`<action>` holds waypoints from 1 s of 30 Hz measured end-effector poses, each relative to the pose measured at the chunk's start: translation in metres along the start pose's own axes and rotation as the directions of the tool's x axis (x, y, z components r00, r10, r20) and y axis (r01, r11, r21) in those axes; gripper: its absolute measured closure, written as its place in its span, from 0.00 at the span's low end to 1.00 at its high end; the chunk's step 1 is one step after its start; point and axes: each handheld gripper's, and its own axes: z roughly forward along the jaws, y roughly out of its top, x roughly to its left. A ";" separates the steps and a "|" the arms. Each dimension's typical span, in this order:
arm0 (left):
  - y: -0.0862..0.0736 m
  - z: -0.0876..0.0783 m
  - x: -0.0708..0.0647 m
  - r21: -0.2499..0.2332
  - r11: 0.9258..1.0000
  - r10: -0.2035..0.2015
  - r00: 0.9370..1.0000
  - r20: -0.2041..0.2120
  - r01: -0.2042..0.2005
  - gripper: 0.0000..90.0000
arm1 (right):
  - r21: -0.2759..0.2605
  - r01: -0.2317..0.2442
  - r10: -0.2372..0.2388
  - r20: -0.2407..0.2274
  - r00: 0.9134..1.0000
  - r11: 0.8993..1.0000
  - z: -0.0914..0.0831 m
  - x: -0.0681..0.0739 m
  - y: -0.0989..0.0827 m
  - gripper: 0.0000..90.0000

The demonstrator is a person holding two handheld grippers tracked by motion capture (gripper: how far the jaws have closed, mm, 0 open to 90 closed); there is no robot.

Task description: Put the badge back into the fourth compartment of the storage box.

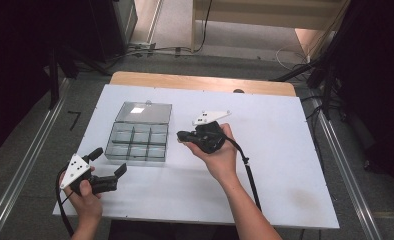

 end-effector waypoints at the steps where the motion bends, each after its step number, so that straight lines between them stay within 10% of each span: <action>1: 0.000 0.000 0.000 0.000 1.000 0.000 1.000 0.000 0.000 0.00 | 0.000 0.002 -0.002 -0.002 1.000 1.000 0.001 0.000 0.001 0.97; 30: 0.000 -0.001 0.001 -0.006 1.000 -0.009 1.000 -0.002 0.009 0.00 | 0.014 0.024 -0.024 -0.037 0.999 1.000 0.034 0.010 0.016 0.97</action>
